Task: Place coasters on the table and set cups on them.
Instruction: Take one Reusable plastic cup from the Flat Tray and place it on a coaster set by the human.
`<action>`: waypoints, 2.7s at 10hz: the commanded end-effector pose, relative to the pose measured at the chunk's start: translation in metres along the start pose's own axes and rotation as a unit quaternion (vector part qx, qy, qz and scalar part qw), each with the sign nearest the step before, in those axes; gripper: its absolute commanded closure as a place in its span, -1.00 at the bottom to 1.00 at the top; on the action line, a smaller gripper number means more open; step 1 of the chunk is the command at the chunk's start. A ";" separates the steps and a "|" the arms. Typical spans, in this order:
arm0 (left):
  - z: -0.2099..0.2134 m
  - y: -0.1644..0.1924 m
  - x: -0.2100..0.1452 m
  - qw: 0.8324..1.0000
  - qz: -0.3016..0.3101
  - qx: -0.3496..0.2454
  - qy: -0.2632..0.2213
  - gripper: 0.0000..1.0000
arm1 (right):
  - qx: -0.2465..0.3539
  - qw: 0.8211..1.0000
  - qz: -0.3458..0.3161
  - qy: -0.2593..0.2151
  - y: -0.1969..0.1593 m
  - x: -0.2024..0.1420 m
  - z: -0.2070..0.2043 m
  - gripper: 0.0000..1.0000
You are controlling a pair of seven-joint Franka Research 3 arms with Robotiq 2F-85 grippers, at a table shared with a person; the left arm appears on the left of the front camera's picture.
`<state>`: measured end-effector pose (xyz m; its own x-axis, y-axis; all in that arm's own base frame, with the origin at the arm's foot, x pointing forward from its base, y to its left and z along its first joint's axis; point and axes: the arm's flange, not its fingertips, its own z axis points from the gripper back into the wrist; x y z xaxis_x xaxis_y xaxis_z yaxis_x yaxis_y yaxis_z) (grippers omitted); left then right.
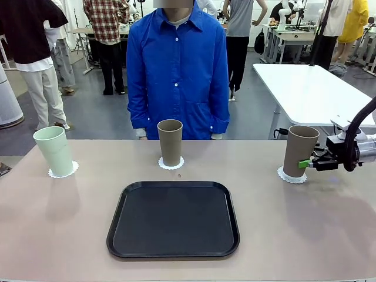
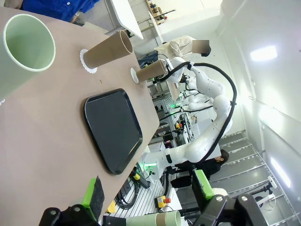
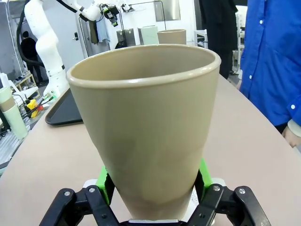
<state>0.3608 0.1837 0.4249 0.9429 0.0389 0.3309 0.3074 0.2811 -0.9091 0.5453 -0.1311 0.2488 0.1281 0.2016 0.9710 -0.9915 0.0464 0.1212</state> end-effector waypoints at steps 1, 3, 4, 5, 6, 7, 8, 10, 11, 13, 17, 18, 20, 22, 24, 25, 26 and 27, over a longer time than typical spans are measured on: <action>-0.001 -0.003 -0.002 1.000 -0.007 -0.005 -0.004 -1.00 | 0.002 1.000 0.007 -0.013 -0.006 0.001 0.005 -0.64; -0.001 -0.003 -0.002 1.000 -0.007 -0.005 -0.004 -1.00 | 0.004 1.000 0.006 -0.017 -0.009 -0.005 0.006 -0.64; -0.001 -0.003 -0.002 1.000 -0.007 -0.005 -0.004 -1.00 | 0.004 1.000 0.005 -0.016 -0.011 -0.007 0.006 -0.64; -0.001 -0.003 -0.002 1.000 -0.007 -0.005 -0.004 -1.00 | 0.006 1.000 0.001 -0.017 -0.014 -0.009 0.004 -0.64; -0.001 -0.003 -0.002 1.000 -0.007 -0.005 -0.004 -1.00 | 0.009 1.000 -0.001 -0.017 -0.017 -0.012 0.003 -0.64; -0.001 -0.003 -0.002 1.000 -0.007 -0.005 -0.004 -1.00 | 0.011 1.000 0.000 -0.017 -0.020 -0.013 0.002 -0.64; -0.001 -0.003 -0.002 1.000 -0.007 -0.005 -0.004 -1.00 | 0.014 1.000 -0.005 -0.016 -0.023 -0.015 -0.001 -0.64; -0.001 -0.003 -0.002 1.000 -0.007 -0.005 -0.004 -1.00 | 0.016 1.000 -0.003 -0.017 -0.025 -0.015 -0.001 -0.64; -0.001 -0.003 -0.002 1.000 -0.007 -0.005 -0.004 -1.00 | 0.018 1.000 -0.005 -0.018 -0.025 -0.016 0.000 -0.64; -0.001 -0.003 -0.002 1.000 -0.007 -0.005 -0.004 -1.00 | 0.021 1.000 -0.009 -0.018 -0.025 -0.016 0.000 -1.00; -0.001 -0.003 -0.002 1.000 -0.007 -0.005 -0.004 -1.00 | 0.026 1.000 -0.011 -0.011 -0.023 -0.018 0.002 -1.00; -0.001 -0.003 -0.002 1.000 -0.007 -0.005 -0.004 -1.00 | 0.028 0.999 -0.011 -0.010 -0.024 -0.018 0.003 -1.00; -0.001 -0.003 -0.002 1.000 -0.007 -0.005 -0.004 -1.00 | 0.036 0.999 -0.014 -0.009 -0.024 -0.020 0.007 -1.00; -0.001 -0.003 -0.002 1.000 -0.007 -0.005 -0.004 -1.00 | 0.040 0.999 -0.019 -0.011 -0.025 -0.021 0.013 -1.00; -0.001 -0.003 -0.002 1.000 -0.007 -0.005 -0.004 -1.00 | 0.040 0.999 -0.024 -0.015 -0.025 -0.023 0.018 -1.00; -0.001 -0.003 -0.002 1.000 -0.007 -0.005 -0.004 -1.00 | 0.040 0.999 -0.027 -0.015 -0.025 -0.024 0.020 -1.00; -0.001 -0.003 -0.002 1.000 -0.007 -0.005 -0.004 -1.00 | 0.038 0.999 -0.029 -0.014 -0.025 -0.024 0.022 -1.00; -0.001 -0.003 -0.002 1.000 -0.007 -0.005 -0.004 -1.00 | 0.037 0.999 -0.029 -0.012 -0.024 -0.023 0.025 -1.00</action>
<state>0.3608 0.1837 0.4249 0.9429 0.0389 0.3309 0.3075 0.2811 -0.9091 0.5604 -0.1557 0.2254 0.1649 0.1648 0.9724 -0.9861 0.0095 0.1656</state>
